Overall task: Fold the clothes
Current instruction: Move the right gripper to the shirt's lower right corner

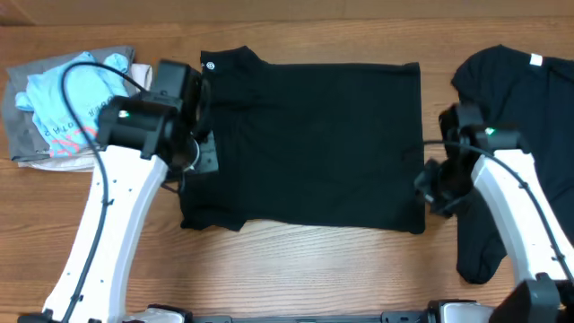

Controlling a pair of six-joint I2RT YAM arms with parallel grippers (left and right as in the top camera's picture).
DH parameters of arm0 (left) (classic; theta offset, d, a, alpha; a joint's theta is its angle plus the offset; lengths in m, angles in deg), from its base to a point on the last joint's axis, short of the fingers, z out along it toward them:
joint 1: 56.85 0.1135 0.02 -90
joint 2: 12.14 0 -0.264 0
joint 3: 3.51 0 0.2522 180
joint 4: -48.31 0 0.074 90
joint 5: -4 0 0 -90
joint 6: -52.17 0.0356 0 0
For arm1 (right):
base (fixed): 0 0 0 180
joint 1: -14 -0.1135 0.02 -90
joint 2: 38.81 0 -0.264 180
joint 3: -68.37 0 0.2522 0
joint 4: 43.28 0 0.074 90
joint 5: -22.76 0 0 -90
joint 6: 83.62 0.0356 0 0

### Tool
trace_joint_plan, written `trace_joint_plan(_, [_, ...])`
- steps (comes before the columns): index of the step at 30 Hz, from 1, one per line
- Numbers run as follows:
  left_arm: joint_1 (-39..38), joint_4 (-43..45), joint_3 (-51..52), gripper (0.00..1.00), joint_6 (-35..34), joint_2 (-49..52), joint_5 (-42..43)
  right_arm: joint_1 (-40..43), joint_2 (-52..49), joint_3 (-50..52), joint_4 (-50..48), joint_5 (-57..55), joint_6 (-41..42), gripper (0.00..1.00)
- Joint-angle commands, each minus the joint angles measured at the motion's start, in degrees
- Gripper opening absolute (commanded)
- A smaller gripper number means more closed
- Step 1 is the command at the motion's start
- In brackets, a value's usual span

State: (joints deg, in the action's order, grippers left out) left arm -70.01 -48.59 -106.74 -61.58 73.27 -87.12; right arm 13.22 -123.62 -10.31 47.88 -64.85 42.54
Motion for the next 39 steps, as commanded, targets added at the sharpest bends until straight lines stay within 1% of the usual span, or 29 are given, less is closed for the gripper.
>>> trace_joint_plan(1, [-0.31, 2.78, 6.93, 0.08, -0.68, -0.02, -0.33, 3.17, -0.20, 7.48, -4.42, 1.36, 1.86, 0.35])
trace_joint_plan(6, [0.39, 6.16, 13.11, 0.14, -0.52, -0.02, -0.35, 8.15, -0.28, 14.58, -9.49, 1.84, 1.49, 0.36])
trace_joint_plan(8, [1.38, 7.82, 15.52, 0.16, -0.52, 0.00, -0.35, 9.22, -0.28, 16.31, -12.41, 3.80, 0.24, 0.38])
trace_joint_plan(12, [4.33, 10.08, 18.56, 0.19, -0.55, 0.02, -0.28, 9.49, -0.28, 17.33, -15.43, 6.16, -0.35, 0.43])
trace_joint_plan(14, [6.23, 10.58, 19.23, 0.19, -0.55, 0.02, -0.07, 9.31, -0.28, 17.35, -15.58, 6.49, -0.37, 0.43])
trace_joint_plan(16, [8.37, 11.10, 19.50, 0.21, -0.55, 0.02, 0.59, 9.05, -0.28, 17.35, -15.65, 6.47, -0.39, 0.47])
trace_joint_plan(18, [10.34, 11.61, 19.71, 0.22, -0.52, 0.02, 1.46, 9.03, -0.28, 17.62, -15.78, 6.47, -0.37, 0.47])
trace_joint_plan(19, [11.21, 11.80, 19.82, 0.24, -0.52, 0.09, 2.12, 9.03, -0.28, 17.86, -15.98, 6.47, -0.37, 0.47])
trace_joint_plan(20, [11.96, 11.85, 20.00, 0.27, -0.52, 0.09, 2.78, 9.03, -0.33, 18.23, -16.44, 6.47, -0.37, 0.47])
trace_joint_plan(21, [12.44, 11.82, 20.06, 0.28, -0.48, 0.09, 3.37, 9.03, -0.37, 18.67, -17.00, 6.51, -0.37, 0.47])
trace_joint_plan(24, [12.83, 11.52, 20.61, 0.28, 0.02, 0.11, 4.17, 9.03, -0.44, 20.35, -19.26, 6.99, -0.37, 0.48])
trace_joint_plan(25, [12.85, 11.30, 20.98, 0.28, 0.61, 0.11, 4.15, 9.03, -0.46, 21.40, -20.74, 7.89, -0.39, 0.50])
trace_joint_plan(30, [13.44, 11.37, 22.60, 0.28, 0.61, 0.11, 6.51, 9.03, -0.50, 24.17, -24.81, 9.11, -0.39, 0.51])
trace_joint_plan(34, [16.44, 11.80, 24.37, 0.29, 0.63, 0.09, 8.87, 9.05, -0.50, 25.88, -27.36, 9.11, -0.39, 0.50])
trace_joint_plan(35, [17.38, 11.74, 24.59, 0.29, 1.01, 0.09, 9.64, 9.05, -0.50, 26.27, -27.96, 9.09, -0.39, 0.47])
trace_joint_plan(36, [18.29, 11.65, 24.68, 0.29, 1.70, 0.09, 10.36, 9.05, -0.50, 26.45, -28.20, 8.96, -0.39, 0.43])
trace_joint_plan(37, [19.28, 11.56, 24.83, 0.30, 2.23, 0.09, 10.99, 9.05, -0.50, 26.51, -28.37, 8.46, -0.39, 0.35])
trace_joint_plan(38, [20.04, 11.34, 24.94, 0.36, 2.56, 0.09, 11.39, 9.05, -0.50, 26.51, -28.57, 7.91, -0.39, 0.28])
trace_joint_plan(39, [20.79, 10.99, 25.18, 0.41, 2.75, 0.09, 11.61, 9.05, -0.50, 26.51, -28.76, 7.72, -0.42, 0.24])
